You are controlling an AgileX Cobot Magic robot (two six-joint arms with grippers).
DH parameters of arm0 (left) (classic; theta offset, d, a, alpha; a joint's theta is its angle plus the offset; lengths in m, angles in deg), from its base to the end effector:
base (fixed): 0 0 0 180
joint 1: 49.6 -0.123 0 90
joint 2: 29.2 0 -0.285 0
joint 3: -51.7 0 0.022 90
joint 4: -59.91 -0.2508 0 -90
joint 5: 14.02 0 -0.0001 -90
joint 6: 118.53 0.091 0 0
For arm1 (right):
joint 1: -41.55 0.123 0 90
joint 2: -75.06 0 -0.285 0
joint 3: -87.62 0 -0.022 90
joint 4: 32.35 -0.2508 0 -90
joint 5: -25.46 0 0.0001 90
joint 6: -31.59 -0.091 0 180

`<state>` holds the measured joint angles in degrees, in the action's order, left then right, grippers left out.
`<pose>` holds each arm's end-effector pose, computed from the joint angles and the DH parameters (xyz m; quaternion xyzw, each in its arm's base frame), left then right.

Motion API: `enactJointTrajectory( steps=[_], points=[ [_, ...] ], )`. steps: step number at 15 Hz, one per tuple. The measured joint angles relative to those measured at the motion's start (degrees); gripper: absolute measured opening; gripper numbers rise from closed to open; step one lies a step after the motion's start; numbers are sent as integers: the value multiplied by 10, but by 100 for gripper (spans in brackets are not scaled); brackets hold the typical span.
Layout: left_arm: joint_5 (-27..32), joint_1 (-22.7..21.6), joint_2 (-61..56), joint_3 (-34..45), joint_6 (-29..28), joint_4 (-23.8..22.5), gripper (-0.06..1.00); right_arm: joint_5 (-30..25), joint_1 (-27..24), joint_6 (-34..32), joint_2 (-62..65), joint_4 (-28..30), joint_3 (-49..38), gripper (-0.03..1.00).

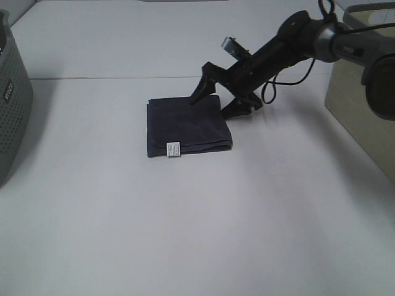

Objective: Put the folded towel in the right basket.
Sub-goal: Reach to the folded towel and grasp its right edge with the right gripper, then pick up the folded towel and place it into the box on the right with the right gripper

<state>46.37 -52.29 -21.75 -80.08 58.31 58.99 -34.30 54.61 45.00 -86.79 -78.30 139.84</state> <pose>-0.0062 0.0010 0.2795 -0.0436 0.8472 0.0058 0.5295 0.5124 0.1769 0.0814 -0.0497 0.9301 0.3537 0.0862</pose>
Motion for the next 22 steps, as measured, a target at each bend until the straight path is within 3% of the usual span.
enactJointTrajectory(
  steps=[1, 2, 5, 6, 9, 12, 13, 17, 19, 20, 21, 22],
  points=[
    [0, 0, 0, 0, 0, 0, 99, 5, 21, -10, -6, -5, 0, 82],
    [0, 0, 0, 0, 0, 0, 99, 12, 46, -26, -12, 3, 1, 66],
    [0, 0, 0, 0, 0, -2, 99, 22, 53, -45, -15, 49, 2, 10],
    [0, 0, 0, 0, 0, -2, 99, 23, 54, -47, -15, 53, 2, 4],
    [0, 0, 0, 0, 0, -2, 99, 14, 54, -53, -2, 73, 2, 4],
    [0, 0, 0, 0, 0, -2, 99, -52, 54, -53, 42, 186, 26, 4],
    [0, 0, 0, 0, 1, -2, 99, -60, 54, -53, 50, 196, 36, 4],
    [0, 0, 0, 0, 1, -2, 99, -92, 28, -58, 163, 248, 145, 4],
    [0, 0, 0, 0, 1, -2, 99, -93, -25, -71, 215, 266, 165, 4],
    [0, 0, 0, 0, 1, -2, 99, -95, -64, -73, 241, 275, 165, 4],
    [0, 0, 0, 0, 1, -2, 99, -96, -143, -74, 295, 293, 166, 4],
    [0, 0, 0, 0, 1, -2, 99, -96, -164, -74, 308, 304, 166, 4]
  ],
)
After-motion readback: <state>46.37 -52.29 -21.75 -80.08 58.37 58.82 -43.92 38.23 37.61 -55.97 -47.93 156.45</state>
